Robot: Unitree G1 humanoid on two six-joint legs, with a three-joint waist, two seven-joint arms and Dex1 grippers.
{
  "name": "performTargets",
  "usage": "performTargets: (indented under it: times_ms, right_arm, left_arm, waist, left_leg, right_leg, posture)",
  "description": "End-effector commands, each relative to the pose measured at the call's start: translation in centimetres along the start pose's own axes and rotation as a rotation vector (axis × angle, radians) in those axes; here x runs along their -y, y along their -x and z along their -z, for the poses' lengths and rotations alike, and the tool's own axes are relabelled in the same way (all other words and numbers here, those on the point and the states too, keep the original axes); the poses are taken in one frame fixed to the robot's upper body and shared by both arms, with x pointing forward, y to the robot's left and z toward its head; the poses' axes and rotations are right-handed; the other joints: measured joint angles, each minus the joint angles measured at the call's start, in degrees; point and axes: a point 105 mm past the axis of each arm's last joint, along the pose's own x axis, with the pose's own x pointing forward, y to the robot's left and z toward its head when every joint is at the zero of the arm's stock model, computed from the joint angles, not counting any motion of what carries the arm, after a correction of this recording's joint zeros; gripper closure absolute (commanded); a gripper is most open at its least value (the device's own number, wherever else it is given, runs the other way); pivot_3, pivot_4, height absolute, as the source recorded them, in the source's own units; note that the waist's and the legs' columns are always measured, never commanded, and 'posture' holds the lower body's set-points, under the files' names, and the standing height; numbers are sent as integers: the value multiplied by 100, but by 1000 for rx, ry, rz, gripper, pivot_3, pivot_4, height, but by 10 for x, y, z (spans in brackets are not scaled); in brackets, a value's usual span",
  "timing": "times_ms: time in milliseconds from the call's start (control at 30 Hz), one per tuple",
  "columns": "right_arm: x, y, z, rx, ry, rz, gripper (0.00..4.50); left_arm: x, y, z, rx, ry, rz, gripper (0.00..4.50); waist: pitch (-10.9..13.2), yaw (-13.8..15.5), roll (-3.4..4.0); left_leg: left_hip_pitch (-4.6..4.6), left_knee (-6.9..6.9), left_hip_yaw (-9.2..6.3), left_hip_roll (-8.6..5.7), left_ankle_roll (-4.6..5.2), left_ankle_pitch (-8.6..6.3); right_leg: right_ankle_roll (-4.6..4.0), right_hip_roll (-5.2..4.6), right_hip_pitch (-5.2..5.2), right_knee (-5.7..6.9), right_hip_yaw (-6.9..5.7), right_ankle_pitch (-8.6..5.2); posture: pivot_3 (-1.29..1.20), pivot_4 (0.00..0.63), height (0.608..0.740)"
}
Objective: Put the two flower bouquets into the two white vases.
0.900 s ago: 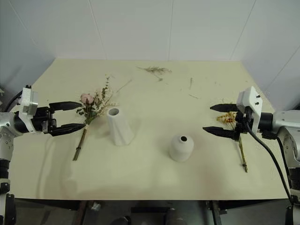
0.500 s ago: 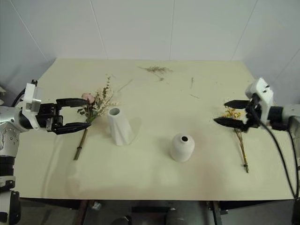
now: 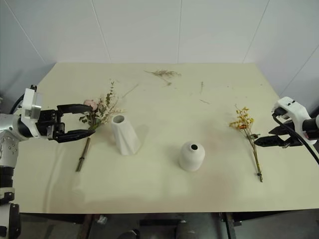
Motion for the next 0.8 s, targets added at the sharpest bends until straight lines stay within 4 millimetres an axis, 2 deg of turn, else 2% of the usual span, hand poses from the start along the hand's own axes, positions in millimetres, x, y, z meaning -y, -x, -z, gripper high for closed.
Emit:
performTargets:
  times_ms: [33,200,433,600,700,800]
  right_arm:
    - [11,-2,-1,-26,-7,35,0]
    - [21,-22,1,-44,-69,36,0]
    - [29,-36,21,-135,-92,52,0]
    - [25,-49,24,-162,-114,32,0]
    - [21,-58,21,-147,-143,16,610]
    - [19,-64,20,-145,-150,18,1568]
  left_arm:
    - [8,7,-30,40,-76,-7,51]
    - [18,14,-36,32,-80,-50,51]
    - [29,23,-36,17,-61,-100,51]
    - [35,24,-37,18,-58,-117,51]
    - [36,23,-37,25,-57,-124,0]
    - [36,22,-38,28,-58,-128,0]
  waist:
    - [0,3,0]
    - [1,-27,1]
    - [1,-48,1]
    - [1,-105,1]
    - [0,-140,0]
    - [0,-162,-1]
  left_leg:
    - [0,0,0,0,0,0]
    - [1,0,1,0,-1,-1]
    - [-1,1,-1,-1,-1,-1]
    - [4,2,0,-1,-2,-1]
    - [5,6,0,-1,-2,-1]
    - [11,6,-1,-1,-2,-1]
  right_leg:
    - [0,-1,0,0,0,0]
    - [0,-2,1,-1,1,0]
    - [0,-2,2,0,0,0]
    - [0,-1,7,3,0,0]
    - [1,-1,7,8,1,0]
    - [1,0,12,11,0,0]
  posture:
    - [0,150,740]
    - [0,150,740]
    - [0,150,740]
    - [0,150,740]
    - [0,150,740]
    - [0,150,740]
